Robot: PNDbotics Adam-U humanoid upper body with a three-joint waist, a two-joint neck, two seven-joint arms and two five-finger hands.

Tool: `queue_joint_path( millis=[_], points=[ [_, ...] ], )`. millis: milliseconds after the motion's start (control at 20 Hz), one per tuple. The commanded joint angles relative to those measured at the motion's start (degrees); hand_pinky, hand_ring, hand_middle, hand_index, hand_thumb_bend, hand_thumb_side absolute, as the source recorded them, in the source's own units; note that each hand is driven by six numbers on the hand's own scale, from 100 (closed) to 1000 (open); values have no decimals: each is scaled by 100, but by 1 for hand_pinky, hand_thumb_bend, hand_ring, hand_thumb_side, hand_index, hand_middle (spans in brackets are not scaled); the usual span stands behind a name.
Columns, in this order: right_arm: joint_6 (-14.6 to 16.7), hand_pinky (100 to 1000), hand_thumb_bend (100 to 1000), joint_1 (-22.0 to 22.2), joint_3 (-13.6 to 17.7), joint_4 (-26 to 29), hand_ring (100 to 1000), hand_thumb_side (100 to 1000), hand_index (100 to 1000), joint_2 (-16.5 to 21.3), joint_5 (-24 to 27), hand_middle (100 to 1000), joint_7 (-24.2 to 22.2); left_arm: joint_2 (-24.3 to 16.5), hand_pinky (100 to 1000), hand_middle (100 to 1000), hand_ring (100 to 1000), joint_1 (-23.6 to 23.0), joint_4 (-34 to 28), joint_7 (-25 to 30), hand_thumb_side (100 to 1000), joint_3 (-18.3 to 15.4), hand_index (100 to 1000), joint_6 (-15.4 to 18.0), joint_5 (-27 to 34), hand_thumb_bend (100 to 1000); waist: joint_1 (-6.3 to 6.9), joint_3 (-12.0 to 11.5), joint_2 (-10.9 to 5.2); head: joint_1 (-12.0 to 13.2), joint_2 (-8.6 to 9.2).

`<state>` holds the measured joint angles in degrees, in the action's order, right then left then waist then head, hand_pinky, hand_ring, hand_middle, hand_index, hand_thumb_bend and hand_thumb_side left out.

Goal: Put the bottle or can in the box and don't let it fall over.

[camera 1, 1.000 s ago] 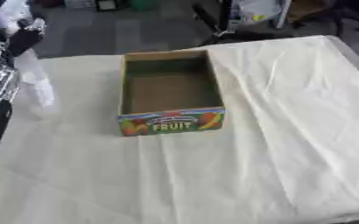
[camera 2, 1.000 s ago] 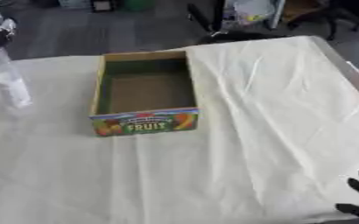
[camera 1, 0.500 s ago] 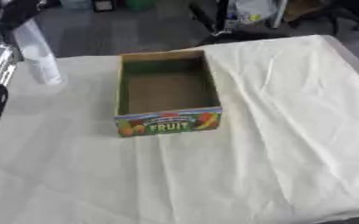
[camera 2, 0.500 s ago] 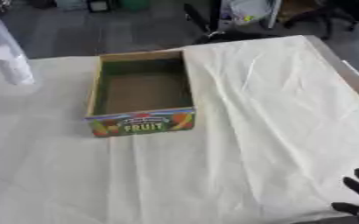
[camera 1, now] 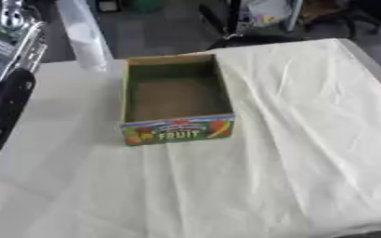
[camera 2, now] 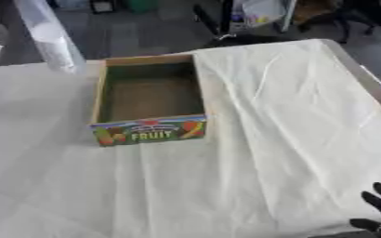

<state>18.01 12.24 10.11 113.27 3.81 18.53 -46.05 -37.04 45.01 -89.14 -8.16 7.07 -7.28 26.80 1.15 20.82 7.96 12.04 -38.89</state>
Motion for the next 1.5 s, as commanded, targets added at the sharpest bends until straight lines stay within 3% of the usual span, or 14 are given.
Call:
queue_joint_path(
  millis=[50, 350, 550, 750, 850, 1000, 1100, 1300, 1500],
  points=[
    [-2, 789, 100, -7, -30, 132, 1000, 470, 1000, 39, 63, 1000, -65, 129, 720, 140, 494, 230, 93, 227, 100, 172, 442, 48, 264, 176, -20, 35, -69, 31, 90],
    [-24, 789, 100, -22, -53, 132, 1000, 470, 1000, 7, 62, 1000, -102, 485, 744, 166, 539, 299, 696, 476, 100, 493, 467, 219, 476, 208, -26, 134, -31, 19, 123],
    [-24, 789, 100, -26, -59, 132, 1000, 470, 1000, -22, 38, 1000, -119, 607, 777, 211, 621, 244, 1134, 730, 100, 659, 516, 364, 295, 270, -33, 156, -5, -4, 152],
    [-21, 789, 100, -29, -55, 132, 1000, 470, 1000, -37, 27, 1000, -122, 624, 818, 342, 769, 104, 1281, 1177, 100, 762, 646, 571, 40, 416, -34, 148, 8, -43, 166],
    [-19, 789, 100, -33, -45, 132, 1000, 470, 1000, -40, 16, 1000, -115, 565, 839, 430, 842, -16, 1191, 1324, 100, 787, 714, 663, -92, 546, -28, 136, 11, -74, 178],
    [-12, 789, 100, -41, -36, 132, 1000, 470, 1000, -42, 8, 1000, -104, 397, 863, 529, 908, -229, 958, 1379, 287, 802, 790, 730, -334, 781, -21, 118, 15, -121, 207],
    [-5, 789, 100, -40, -18, 132, 1000, 470, 1000, -45, 4, 1000, -90, 236, 882, 582, 939, -427, 715, 1361, 381, 789, 829, 745, -521, 863, -16, 100, 16, -153, 218],
    [13, 789, 100, -44, 6, 132, 1000, 470, 1000, -51, -11, 1000, -70, -11, 888, 606, 951, -881, 191, 1107, 439, 580, 846, 717, -623, 877, -12, 48, 22, -231, 239],
    [37, 789, 100, -40, 35, 132, 1000, 470, 1000, -61, -24, 1000, -43, -123, 877, 603, 935, -1439, -445, 551, 469, 149, 841, 733, -388, 805, -20, -27, 30, -313, 247]
  ],
)
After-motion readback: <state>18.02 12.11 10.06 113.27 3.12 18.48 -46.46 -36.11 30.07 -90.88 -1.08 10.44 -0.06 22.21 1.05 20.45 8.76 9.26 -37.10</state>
